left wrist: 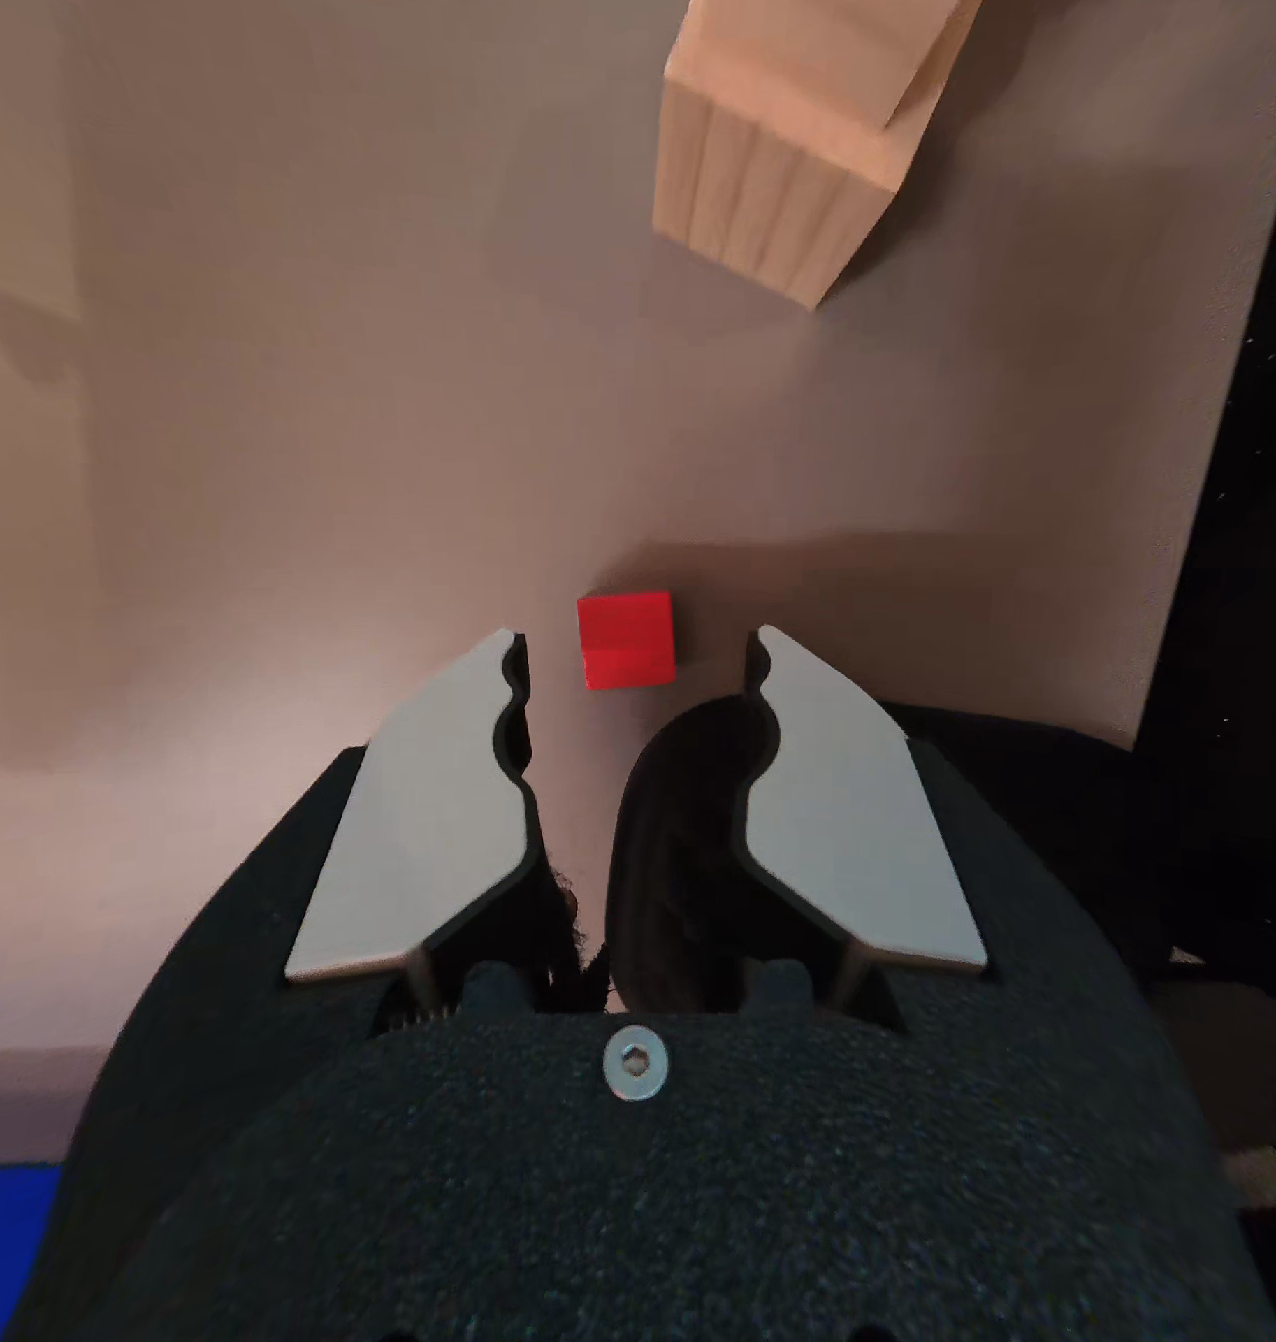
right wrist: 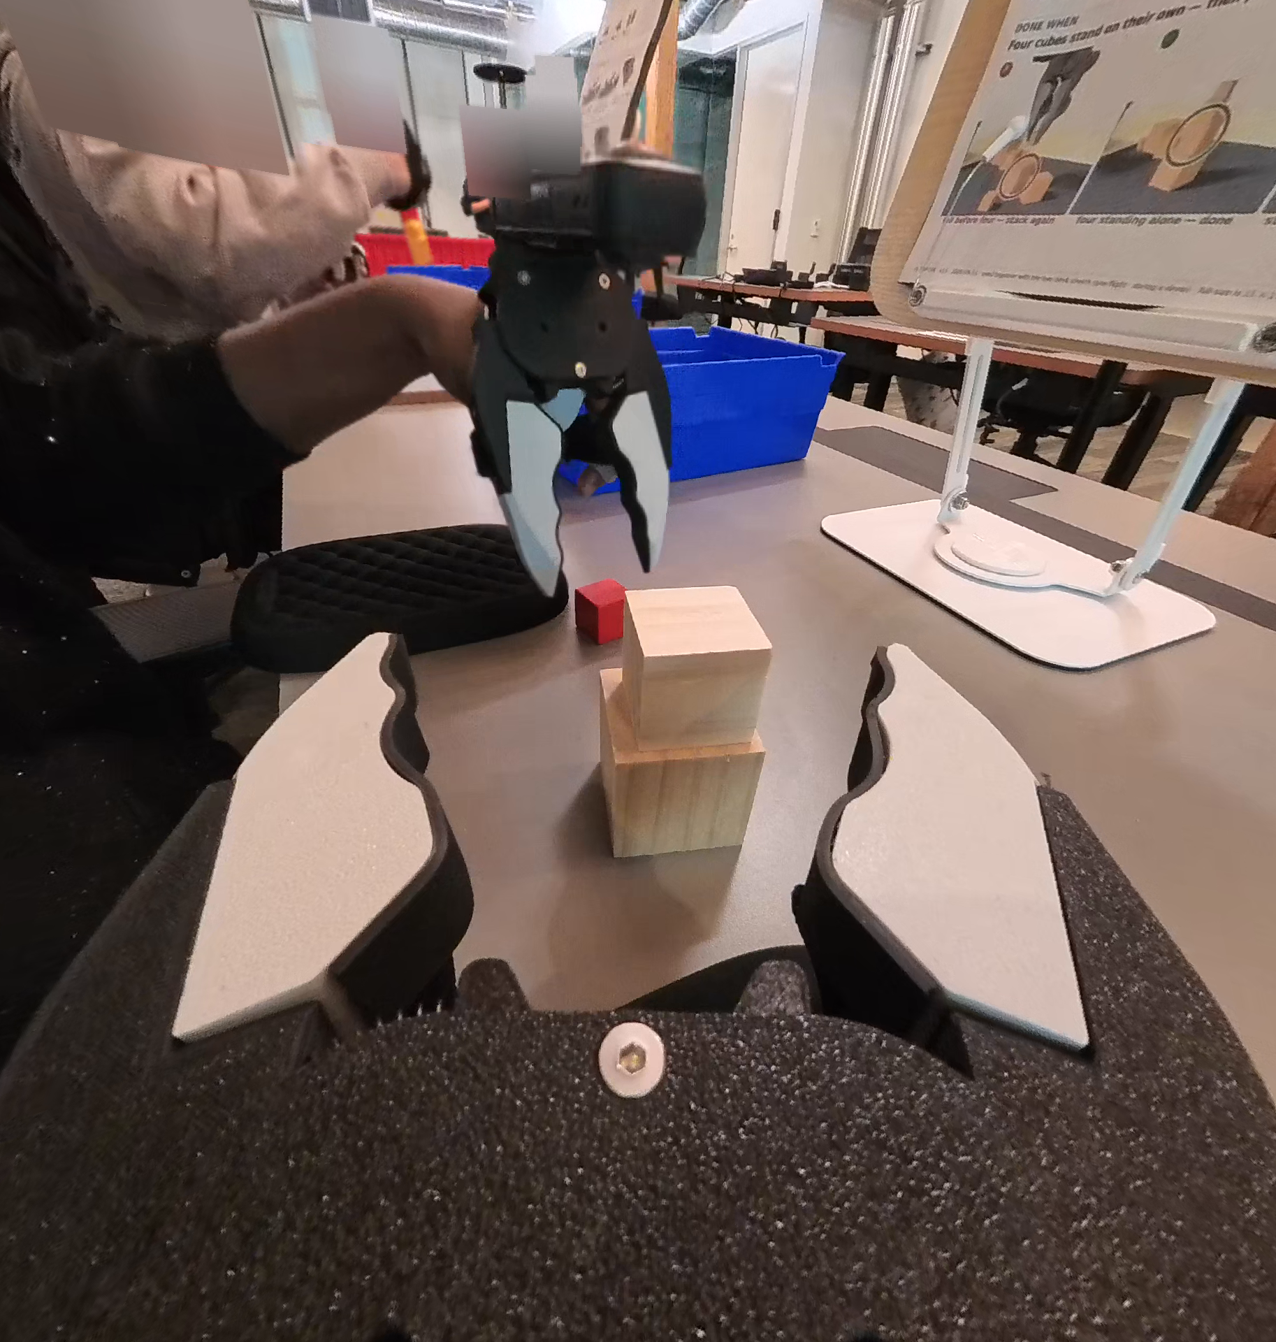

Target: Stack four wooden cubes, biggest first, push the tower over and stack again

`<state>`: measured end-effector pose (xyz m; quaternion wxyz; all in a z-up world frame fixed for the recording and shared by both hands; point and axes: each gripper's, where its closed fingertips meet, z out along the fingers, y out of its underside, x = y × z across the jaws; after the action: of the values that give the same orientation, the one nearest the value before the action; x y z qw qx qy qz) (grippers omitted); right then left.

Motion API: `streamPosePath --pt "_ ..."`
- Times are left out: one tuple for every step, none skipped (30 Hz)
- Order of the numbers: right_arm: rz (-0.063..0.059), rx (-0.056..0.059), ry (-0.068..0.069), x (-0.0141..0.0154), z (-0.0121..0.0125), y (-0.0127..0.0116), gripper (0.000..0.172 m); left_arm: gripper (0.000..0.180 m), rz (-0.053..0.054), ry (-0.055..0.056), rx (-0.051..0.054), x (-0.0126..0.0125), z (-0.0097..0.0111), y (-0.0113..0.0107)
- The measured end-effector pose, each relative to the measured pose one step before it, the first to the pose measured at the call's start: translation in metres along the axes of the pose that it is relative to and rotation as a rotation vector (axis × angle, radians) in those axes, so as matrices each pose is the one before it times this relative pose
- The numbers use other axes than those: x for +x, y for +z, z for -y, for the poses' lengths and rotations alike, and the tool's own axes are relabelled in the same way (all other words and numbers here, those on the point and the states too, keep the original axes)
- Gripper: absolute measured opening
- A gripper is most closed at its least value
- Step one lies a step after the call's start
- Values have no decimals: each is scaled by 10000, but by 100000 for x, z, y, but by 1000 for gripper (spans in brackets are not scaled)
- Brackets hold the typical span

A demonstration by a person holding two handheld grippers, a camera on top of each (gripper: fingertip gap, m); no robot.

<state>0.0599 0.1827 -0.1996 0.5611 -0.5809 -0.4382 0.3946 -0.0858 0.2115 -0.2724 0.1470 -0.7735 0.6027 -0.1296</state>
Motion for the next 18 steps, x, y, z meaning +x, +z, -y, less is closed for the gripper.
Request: streamPosePath --pt "-2 10 19 26 10 -12 115 56 -36 -25 18 56 -10 280" --pt "-4 18 16 13 21 -13 115 55 -18 -32 13 -6 -5 226" --pt "-4 19 11 19 22 -22 115 54 10 -24 -30 -60 -76 210" --pt "-1 16 8 4 20 -17 115 53 -3 -17 -76 -50 -153 224" --pt "4 6 8 2 7 -2 115 53 -40 -12 -109 3 -212 236" --pt "6 -6 13 12 -9 5 115 54 -19 2 -122 -42 -239 211" --pt "8 -10 17 3 -13 11 114 52 1 31 -81 -59 -173 171" --pt "5 -4 13 4 -5 3 114 47 -43 45 -37 3 -75 91" --pt "0 0 9 16 -11 -3 114 34 -66 65 23 26 25 -18" --pt "-2 5 10 8 5 -3 114 27 4 39 98 -59 186 -156" --pt "2 8 11 6 10 -10 114 27 -20 31 150 -12 337 -302" --pt "7 4 13 5 5 0 114 27 -97 101 177 146 472 -466" --pt "12 -2 16 2 -3 7 114 27 -67 164 199 155 630 -608" --pt "9 -5 18 4 -6 6 114 27 -34 212 174 124 770 -732" --pt "4 -9 15 13 -11 3 114 27 -40 243 119 157 879 -814" --pt "8 -11 3 -9 -13 14 114 27 -43 298 127 180 1064 -843" --pt "-3 -8 -8 -3 -10 1 114 27 -53 335 178 205 1312 -814" --pt "-8 -7 -20 -13 -8 14 113 27 -54 340 223 202 1513 -724"
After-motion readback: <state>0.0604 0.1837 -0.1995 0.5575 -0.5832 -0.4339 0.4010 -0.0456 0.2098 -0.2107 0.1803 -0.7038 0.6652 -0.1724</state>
